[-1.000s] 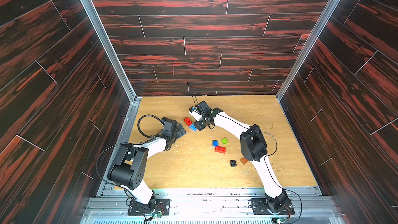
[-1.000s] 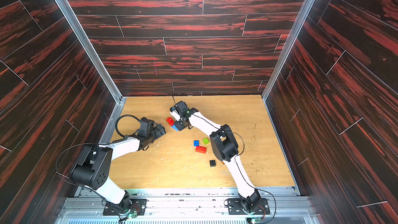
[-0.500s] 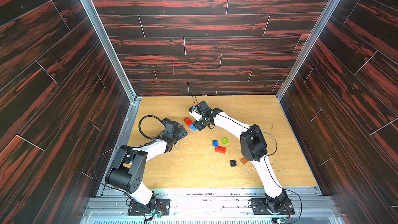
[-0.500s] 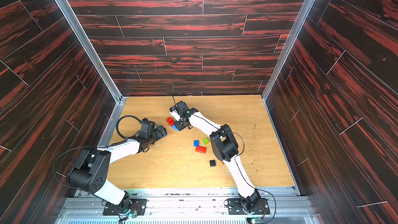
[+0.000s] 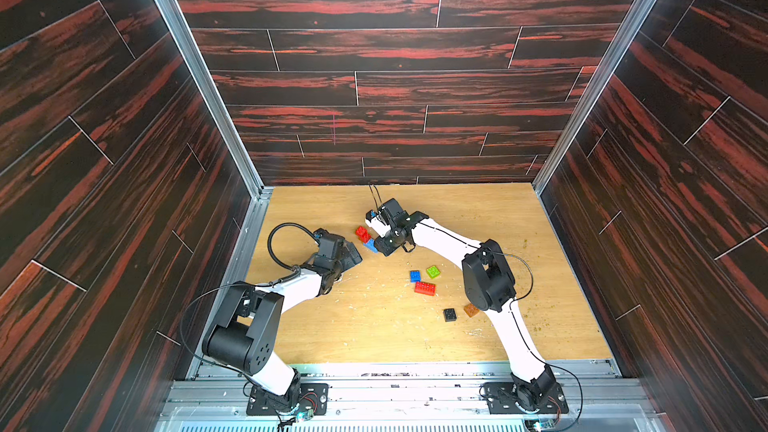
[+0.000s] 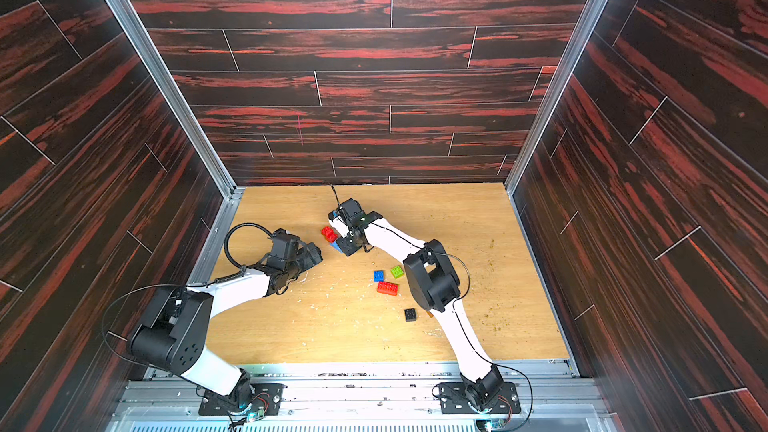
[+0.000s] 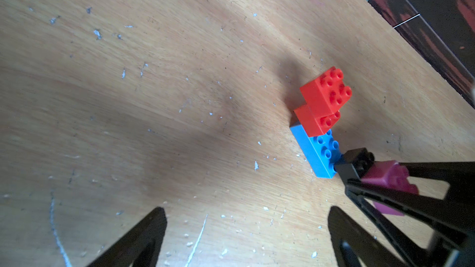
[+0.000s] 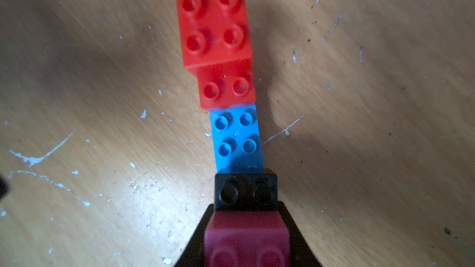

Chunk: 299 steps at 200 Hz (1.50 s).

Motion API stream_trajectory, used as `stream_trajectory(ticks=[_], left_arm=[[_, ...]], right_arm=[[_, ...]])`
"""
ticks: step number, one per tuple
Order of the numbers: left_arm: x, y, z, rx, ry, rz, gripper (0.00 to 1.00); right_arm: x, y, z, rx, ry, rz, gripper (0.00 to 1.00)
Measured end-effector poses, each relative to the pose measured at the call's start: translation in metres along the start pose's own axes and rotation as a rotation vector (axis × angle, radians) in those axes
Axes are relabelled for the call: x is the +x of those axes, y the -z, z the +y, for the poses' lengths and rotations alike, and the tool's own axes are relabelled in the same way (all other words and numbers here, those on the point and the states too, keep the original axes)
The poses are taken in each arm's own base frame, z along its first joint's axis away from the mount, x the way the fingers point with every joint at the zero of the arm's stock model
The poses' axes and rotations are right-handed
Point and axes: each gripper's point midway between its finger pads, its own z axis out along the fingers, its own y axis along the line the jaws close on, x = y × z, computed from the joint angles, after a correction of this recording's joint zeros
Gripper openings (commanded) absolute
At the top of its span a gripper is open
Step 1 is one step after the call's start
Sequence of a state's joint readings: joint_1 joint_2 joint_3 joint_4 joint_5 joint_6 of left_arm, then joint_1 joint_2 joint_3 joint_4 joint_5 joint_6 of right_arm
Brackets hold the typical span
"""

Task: Assemble the letter v with lego
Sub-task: Assemble the lego brick with the lego brick.

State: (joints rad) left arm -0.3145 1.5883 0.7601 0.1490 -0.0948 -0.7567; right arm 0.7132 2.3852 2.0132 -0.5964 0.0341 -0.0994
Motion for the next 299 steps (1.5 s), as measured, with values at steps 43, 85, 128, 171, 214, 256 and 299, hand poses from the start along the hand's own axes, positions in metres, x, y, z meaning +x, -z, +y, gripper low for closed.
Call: stream_trajectory(ticks=[43, 85, 128, 171, 214, 256, 299], left_arm=[[0.003, 0.000, 0.004, -0.012, -0.001, 0.003, 1.00], [0.001, 0.002, 0.004, -0.011, -0.001, -0.005, 1.00], [0.003, 0.004, 0.007, -0.017, -0.001, -0.003, 1.00], [0.001, 0.007, 0.006, -0.012, -0.001, -0.011, 1.00], [0.004, 0.008, 0.009, -0.019, -0.002, -0.007, 1.00], [0.004, 0.009, 0.009, -0.019, -0.002, -0.006, 1.00], [0.004, 0.010, 0.009, -0.019, -0.002, -0.005, 1.00]], right_arm=[[-0.001, -0.002, -0.001, 0.003, 0.005, -0.011, 0.32], [-0.001, -0.002, -0.001, 0.003, 0.008, -0.012, 0.32], [0.000, -0.008, 0.002, 0.002, 0.014, -0.026, 0.32], [-0.002, -0.009, 0.003, 0.007, 0.019, -0.055, 0.32], [0.000, -0.010, 0.003, 0.015, 0.016, -0.071, 0.32], [0.003, -0.009, 0.004, 0.032, 0.018, -0.062, 0.32], [0.011, -0.006, 0.004, 0.044, 0.010, -0.013, 0.32]])
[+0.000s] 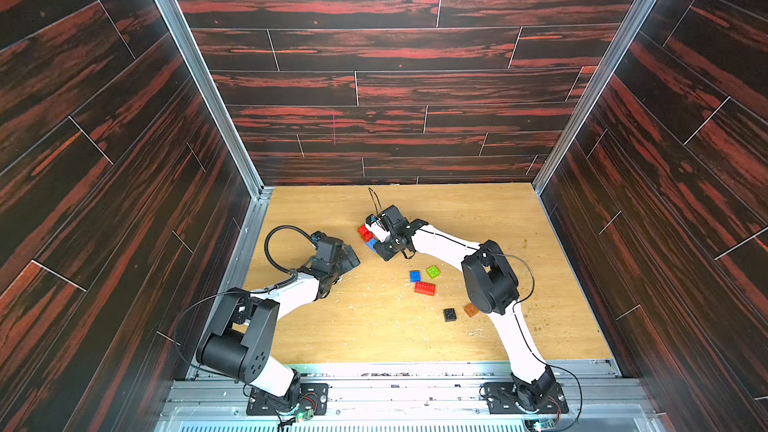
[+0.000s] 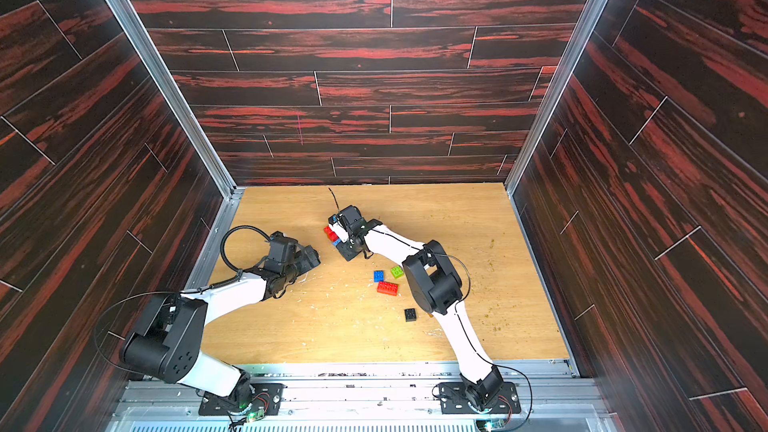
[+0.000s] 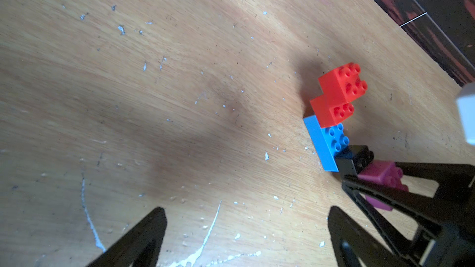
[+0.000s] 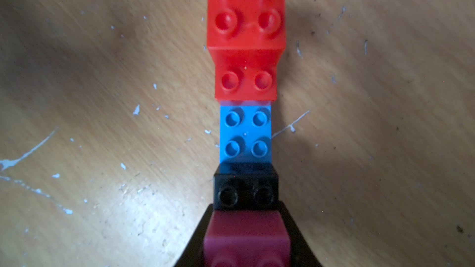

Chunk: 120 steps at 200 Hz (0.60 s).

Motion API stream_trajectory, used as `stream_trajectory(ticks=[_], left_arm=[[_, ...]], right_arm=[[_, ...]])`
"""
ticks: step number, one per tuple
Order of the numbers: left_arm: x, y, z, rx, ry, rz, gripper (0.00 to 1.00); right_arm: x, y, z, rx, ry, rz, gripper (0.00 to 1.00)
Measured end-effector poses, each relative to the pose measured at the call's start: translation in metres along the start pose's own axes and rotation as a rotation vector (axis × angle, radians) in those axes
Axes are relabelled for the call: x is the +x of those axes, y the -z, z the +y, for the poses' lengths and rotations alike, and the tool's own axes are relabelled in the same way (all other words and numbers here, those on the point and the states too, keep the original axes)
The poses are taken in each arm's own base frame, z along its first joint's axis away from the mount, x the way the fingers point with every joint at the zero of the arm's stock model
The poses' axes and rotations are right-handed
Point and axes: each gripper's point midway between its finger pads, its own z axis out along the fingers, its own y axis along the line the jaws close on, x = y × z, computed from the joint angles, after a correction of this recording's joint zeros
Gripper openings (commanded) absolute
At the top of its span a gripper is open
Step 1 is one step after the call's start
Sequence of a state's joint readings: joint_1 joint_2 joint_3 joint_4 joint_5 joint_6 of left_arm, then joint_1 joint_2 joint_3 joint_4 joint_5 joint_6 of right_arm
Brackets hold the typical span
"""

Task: Assemble the letter v with lego
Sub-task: Assemble the lego brick with the lego brick.

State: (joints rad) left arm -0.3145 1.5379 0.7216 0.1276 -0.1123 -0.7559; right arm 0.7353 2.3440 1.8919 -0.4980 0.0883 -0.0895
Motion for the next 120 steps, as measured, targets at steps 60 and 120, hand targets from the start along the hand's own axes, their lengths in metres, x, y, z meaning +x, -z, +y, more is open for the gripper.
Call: stream_trajectory(ticks=[60, 120], left_arm=[[-0.0002, 0.0003, -0.0003, 0.001, 0.000, -0.001, 1.00], [0.0014, 0.0000, 0.0012, -0.002, 0.000, 0.002, 1.00]], right_arm=[[0.0018, 0.0028, 0.0003, 0.010, -0.032, 0.076, 0.32], [-0.0011, 0.0012, 0.0011, 0.034, -0.052, 0.118, 0.32]])
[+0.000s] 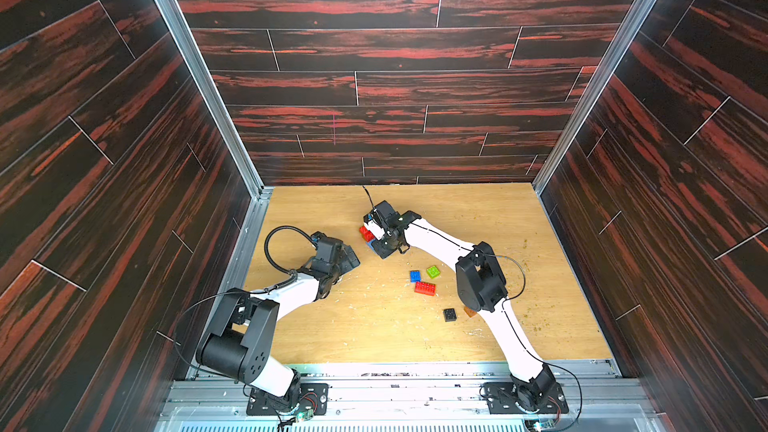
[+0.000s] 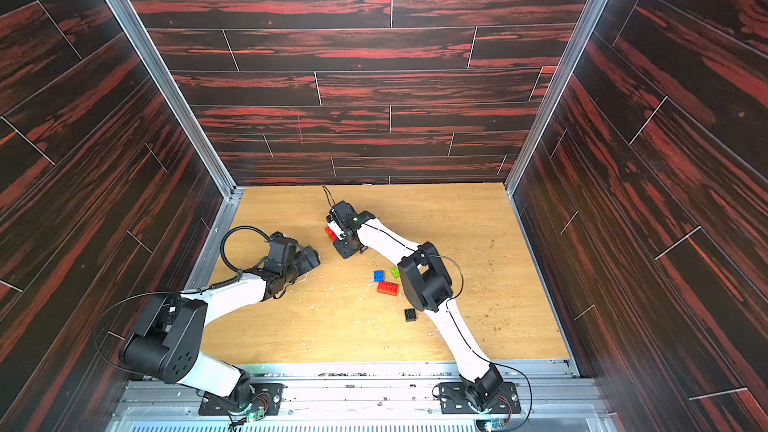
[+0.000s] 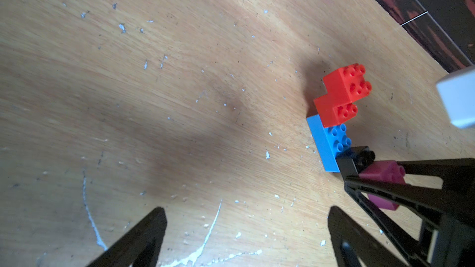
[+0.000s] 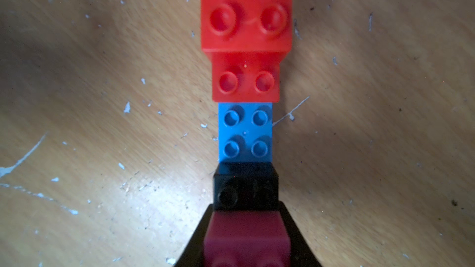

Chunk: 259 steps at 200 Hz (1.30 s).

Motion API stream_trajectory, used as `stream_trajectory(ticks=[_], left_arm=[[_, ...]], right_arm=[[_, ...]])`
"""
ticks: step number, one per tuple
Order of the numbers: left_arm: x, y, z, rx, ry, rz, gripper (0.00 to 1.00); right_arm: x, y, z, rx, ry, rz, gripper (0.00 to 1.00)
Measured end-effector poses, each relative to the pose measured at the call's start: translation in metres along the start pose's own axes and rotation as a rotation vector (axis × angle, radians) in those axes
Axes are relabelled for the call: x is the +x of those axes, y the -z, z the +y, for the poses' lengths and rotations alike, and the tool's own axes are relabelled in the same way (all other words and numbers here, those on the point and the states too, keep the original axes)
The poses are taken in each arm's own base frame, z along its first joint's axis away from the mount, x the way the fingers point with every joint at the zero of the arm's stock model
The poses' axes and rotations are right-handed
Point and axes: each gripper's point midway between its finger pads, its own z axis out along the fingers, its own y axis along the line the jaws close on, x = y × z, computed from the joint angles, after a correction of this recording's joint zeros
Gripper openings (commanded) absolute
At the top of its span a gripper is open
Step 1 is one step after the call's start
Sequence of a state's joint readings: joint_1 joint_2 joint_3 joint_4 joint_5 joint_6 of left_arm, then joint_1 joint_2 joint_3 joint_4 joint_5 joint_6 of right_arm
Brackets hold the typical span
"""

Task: Assemble the letter v with lego
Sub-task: Assemble the lego brick with the lego brick, then adjust the lego brick at the center of the board.

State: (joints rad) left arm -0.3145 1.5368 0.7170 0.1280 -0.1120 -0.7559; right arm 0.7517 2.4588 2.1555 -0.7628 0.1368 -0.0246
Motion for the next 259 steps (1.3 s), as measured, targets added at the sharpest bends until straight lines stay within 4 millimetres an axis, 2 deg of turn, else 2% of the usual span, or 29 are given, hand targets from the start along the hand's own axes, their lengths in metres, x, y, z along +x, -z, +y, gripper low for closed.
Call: stream_trajectory(ticks=[42, 69, 98, 140, 193, 259], left_arm=[[0.000, 0.000, 0.000, 0.000, 0.000, 0.000, 1.00], [0.000, 0.000, 0.000, 0.000, 0.000, 0.000, 1.00], [0.000, 0.000, 0.000, 0.001, 0.000, 0.000, 1.00], [0.000, 0.000, 0.000, 0.001, 0.000, 0.001, 1.00], [0.001, 0.000, 0.001, -0.001, 0.000, 0.002, 1.00], [0.010, -0.002, 0.009, -0.011, -0.001, 0.012, 1.00]], right_arm=[[0.000, 0.000, 0.000, 0.006, -0.010, 0.007, 0.35], [0.003, -0.001, -0.001, 0.014, -0.025, 0.020, 0.55], [0.009, -0.005, -0.002, 0.023, -0.023, 0.039, 0.66], [-0.001, -0.005, -0.003, 0.030, -0.023, 0.002, 0.67], [-0.025, -0.002, -0.007, 0.051, -0.026, -0.078, 0.65], [-0.030, -0.025, -0.007, 0.050, -0.026, -0.082, 0.63]])
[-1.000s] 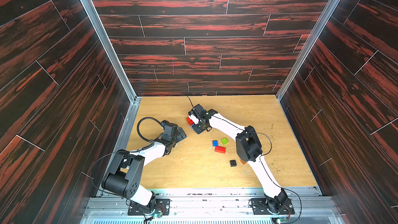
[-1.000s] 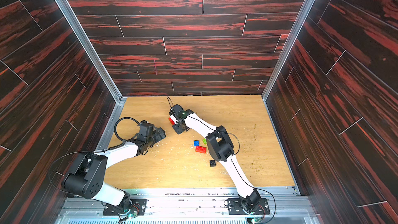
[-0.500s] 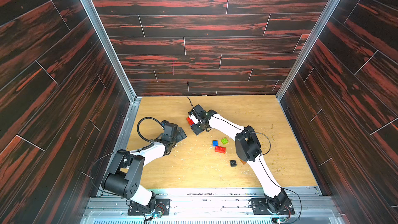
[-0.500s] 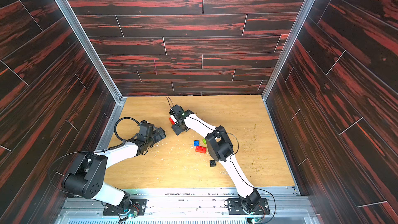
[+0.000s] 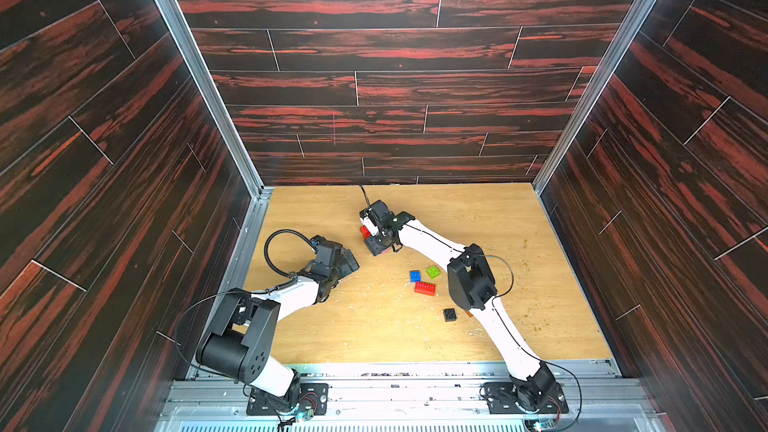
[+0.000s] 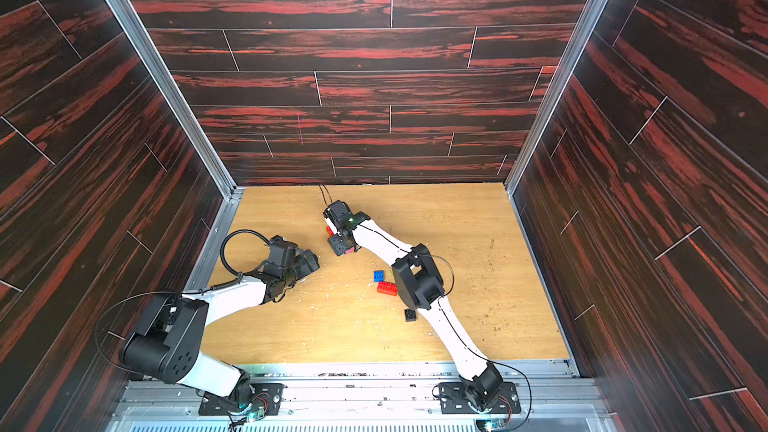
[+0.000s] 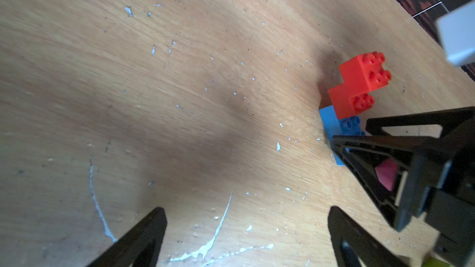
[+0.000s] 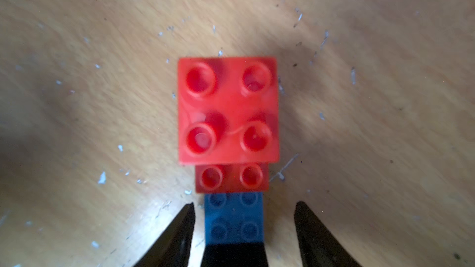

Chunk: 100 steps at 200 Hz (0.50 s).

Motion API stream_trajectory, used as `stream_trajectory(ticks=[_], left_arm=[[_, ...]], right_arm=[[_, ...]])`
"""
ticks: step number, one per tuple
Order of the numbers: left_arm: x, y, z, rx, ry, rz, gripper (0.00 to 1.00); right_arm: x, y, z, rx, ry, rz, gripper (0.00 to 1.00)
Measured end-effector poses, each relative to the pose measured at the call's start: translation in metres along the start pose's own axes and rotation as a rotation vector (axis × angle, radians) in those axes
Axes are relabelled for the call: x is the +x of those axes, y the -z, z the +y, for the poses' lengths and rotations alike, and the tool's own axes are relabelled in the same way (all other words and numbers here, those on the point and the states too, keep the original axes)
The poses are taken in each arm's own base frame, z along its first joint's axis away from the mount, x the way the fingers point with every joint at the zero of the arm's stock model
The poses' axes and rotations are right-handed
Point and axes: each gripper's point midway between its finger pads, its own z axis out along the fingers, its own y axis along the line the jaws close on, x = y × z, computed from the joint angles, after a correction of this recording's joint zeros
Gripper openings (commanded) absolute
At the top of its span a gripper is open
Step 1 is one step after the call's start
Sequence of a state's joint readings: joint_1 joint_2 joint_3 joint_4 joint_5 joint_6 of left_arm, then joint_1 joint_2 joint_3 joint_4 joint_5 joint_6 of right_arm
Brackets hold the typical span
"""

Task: Assemble the letter v with lego
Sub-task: Adjust the lego brick at the center of the board.

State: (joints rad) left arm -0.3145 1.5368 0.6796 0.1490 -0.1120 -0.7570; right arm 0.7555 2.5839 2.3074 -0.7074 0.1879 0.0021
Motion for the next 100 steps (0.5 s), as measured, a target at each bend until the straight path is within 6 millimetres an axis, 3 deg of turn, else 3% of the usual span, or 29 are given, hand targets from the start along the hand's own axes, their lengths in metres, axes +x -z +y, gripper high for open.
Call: stream_trajectory(ticks=[22, 64, 100], left_arm=[[0.0005, 0.0000, 0.0004, -0.001, 0.000, 0.001, 1.00], [0.0029, 0.0013, 0.0030, -0.005, -0.001, 0.005, 1.00], [0.0002, 0.0062, 0.0014, 0.004, 0.001, -0.006, 1.00]], right_arm=[[0.0024, -0.0017, 0.0001, 0.000, 0.000, 0.008, 0.61], [0.0039, -0.0018, 0.0003, -0.001, 0.007, 0.014, 0.45], [0.0025, 0.0001, 0.0023, -0.013, 0.008, 0.014, 0.42]])
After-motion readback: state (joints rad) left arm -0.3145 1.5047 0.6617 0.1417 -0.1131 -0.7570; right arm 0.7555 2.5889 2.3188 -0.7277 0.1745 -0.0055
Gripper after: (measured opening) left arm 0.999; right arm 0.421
